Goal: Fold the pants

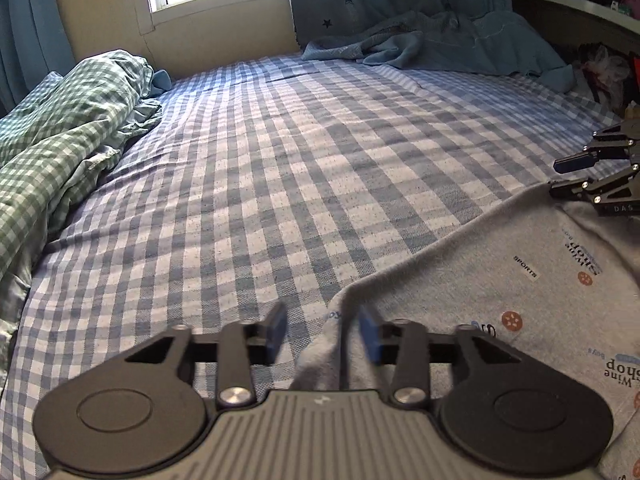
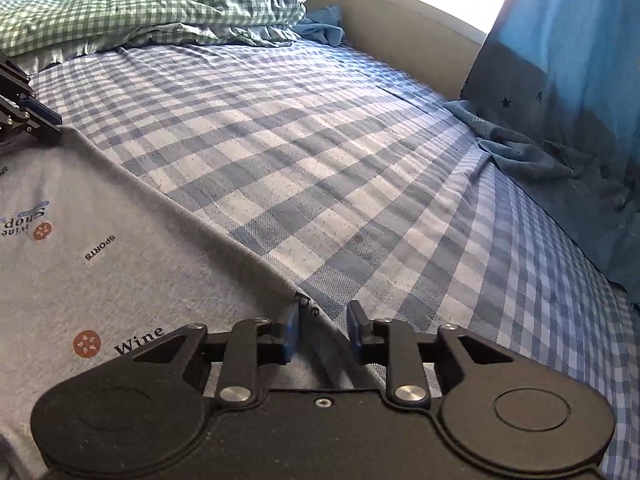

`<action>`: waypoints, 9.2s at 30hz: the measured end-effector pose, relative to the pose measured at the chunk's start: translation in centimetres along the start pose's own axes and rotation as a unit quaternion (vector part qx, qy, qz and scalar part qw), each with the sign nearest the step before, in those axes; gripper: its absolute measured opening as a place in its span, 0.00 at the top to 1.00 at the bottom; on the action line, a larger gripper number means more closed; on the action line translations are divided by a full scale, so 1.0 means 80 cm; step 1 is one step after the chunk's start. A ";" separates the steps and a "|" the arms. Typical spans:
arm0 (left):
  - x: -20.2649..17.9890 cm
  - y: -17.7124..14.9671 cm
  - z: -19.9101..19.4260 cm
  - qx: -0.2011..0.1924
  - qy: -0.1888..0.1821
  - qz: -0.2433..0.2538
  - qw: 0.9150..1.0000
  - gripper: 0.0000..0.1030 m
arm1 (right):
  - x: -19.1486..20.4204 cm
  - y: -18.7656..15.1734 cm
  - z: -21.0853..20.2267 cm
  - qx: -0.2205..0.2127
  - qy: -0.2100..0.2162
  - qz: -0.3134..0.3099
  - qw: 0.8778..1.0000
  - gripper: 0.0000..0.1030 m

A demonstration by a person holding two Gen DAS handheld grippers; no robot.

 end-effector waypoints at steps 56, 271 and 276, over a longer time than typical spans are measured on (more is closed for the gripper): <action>-0.150 -0.271 -0.272 -0.153 0.027 0.249 0.956 0.97 | 0.277 -0.188 -0.365 -0.120 -0.080 -0.024 0.989 1.00; -0.235 -0.273 -0.205 -0.090 0.040 -0.041 0.994 0.00 | 0.154 -0.089 -0.191 -0.075 0.161 0.233 0.956 0.45; -0.229 -0.278 -0.205 -0.092 0.028 -0.058 0.994 0.00 | 0.159 -0.096 -0.180 -0.060 0.150 0.239 0.957 0.77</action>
Point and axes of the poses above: each gripper's, at about its wrist camera, not at the fingertips, and z roughly the way its jaws point, x to its left, y to its top, the point moved 4 cm from there along z, roughly the way its jaws point, and after that the axes turned 6 degrees about -z, right-handed, at the moved point
